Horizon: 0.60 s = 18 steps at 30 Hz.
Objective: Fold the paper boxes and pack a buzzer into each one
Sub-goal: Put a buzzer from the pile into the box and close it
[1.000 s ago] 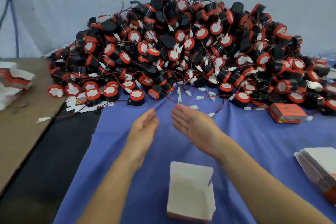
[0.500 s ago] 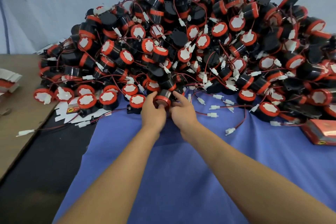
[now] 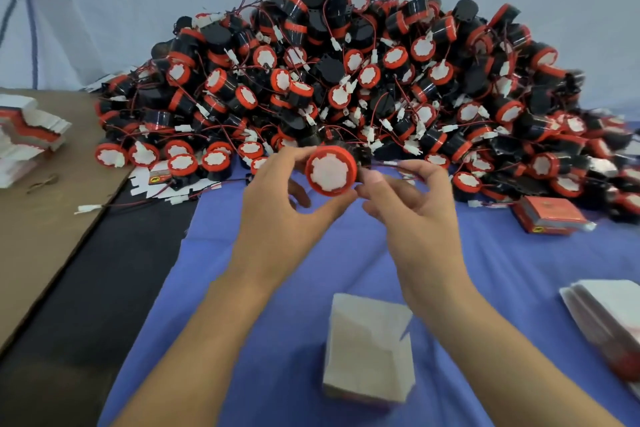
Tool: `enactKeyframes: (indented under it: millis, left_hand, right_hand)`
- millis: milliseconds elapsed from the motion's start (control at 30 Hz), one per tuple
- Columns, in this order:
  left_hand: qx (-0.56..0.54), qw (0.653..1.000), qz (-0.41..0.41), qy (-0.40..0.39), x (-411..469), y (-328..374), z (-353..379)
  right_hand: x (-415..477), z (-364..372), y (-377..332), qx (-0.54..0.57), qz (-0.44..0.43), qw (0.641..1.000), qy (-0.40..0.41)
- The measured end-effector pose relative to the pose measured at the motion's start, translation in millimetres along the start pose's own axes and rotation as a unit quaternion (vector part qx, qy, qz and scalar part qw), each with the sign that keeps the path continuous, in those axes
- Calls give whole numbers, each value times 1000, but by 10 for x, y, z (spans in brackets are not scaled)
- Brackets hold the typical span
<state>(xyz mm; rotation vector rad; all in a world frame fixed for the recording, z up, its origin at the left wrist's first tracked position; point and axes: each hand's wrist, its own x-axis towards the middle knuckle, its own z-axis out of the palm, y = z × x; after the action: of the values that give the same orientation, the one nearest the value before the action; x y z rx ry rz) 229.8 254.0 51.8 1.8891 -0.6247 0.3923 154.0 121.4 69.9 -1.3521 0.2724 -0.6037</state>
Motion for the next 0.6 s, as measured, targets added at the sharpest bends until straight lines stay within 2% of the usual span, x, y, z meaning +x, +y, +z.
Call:
enactKeyframes:
  millis: [133, 200, 367, 500, 600]
  left_hand:
    - [18, 999, 25, -7, -316, 354, -202]
    - [-6, 999, -13, -51, -490, 467, -297]
    - [-53, 985, -92, -139, -897, 596, -445]
    - [-5, 988, -61, -139, -1116, 649, -462]
    - [59, 988, -15, -143, -1212, 663, -422]
  right_hand:
    - [-422, -133, -226, 77, -18, 996, 42]
    - [-567, -215, -290, 87, -31, 992, 86]
    - [-917, -460, -321, -29, -165, 974, 150]
    - [-1100, -536, -316, -23, -170, 965, 196]
    - [-1158, -536, -320, -18, -168, 967, 193]
